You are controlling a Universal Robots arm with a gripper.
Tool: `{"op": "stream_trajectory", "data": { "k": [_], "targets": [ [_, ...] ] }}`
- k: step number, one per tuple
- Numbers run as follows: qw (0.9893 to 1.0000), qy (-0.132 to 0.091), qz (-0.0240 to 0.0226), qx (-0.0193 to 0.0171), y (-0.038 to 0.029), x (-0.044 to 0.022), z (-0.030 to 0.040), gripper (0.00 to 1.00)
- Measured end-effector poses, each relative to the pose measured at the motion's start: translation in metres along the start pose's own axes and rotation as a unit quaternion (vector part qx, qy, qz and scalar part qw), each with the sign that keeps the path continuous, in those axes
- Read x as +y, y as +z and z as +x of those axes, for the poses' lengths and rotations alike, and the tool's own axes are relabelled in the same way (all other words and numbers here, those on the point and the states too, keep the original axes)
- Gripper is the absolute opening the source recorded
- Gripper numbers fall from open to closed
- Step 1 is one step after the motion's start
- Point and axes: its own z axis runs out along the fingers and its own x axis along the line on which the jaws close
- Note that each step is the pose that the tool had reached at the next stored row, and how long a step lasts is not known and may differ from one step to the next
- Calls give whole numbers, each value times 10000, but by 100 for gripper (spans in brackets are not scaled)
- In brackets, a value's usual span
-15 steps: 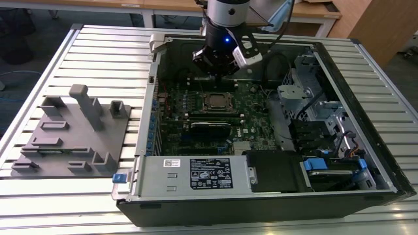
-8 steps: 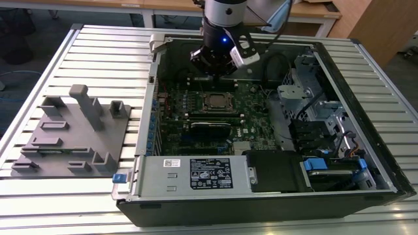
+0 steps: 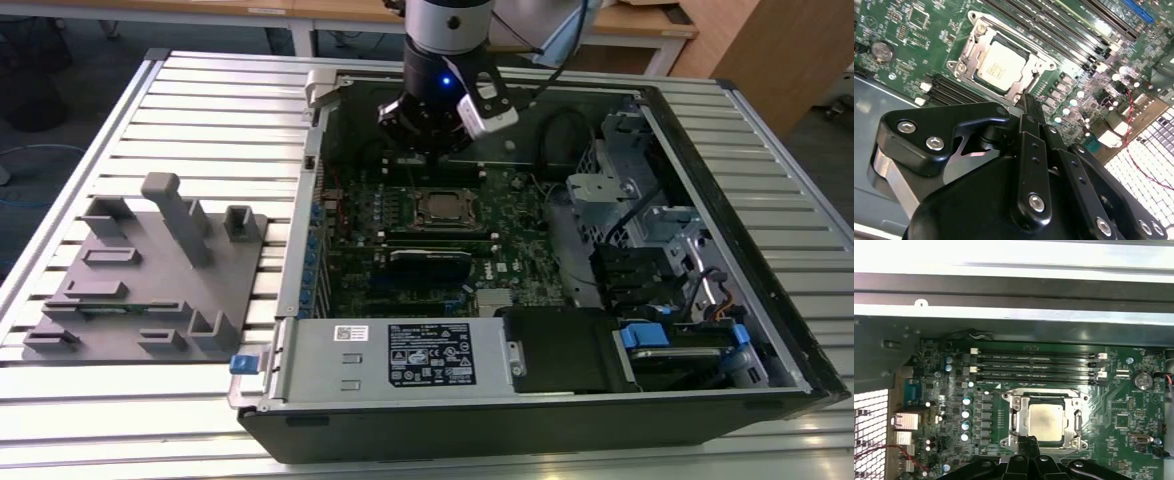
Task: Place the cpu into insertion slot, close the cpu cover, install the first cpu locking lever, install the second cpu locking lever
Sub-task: 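Install the first cpu locking lever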
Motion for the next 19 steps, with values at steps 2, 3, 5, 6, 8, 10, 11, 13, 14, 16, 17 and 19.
{"op": "stream_trajectory", "data": {
  "k": [2, 3, 5, 6, 8, 10, 11, 13, 14, 16, 17, 19],
  "targets": [
    [10000, 0, 0, 0, 0, 1, 32, 10],
    [10000, 0, 0, 0, 0, 1, 47, 10],
    [10000, 0, 0, 0, 0, 1, 75, 10],
    [10000, 1, 0, 0, 0, 2, 88, 10],
    [10000, 0, 0, 0, 0, 2, 116, 10],
    [10000, 0, 0, 0, 1, 3, 140, 10],
    [10000, 0, 0, 0, 0, 3, 151, 10],
    [10000, 0, 0, 0, 0, 4, 170, 10],
    [10000, 0, 0, 0, 0, 4, 180, 10],
    [10000, 1, 0, 0, 0, 4, 200, 10],
    [10000, 0, 0, 0, 0, 4, 211, 10],
    [10000, 1, 0, 0, 0, 5, 231, 10]
  ]
}}
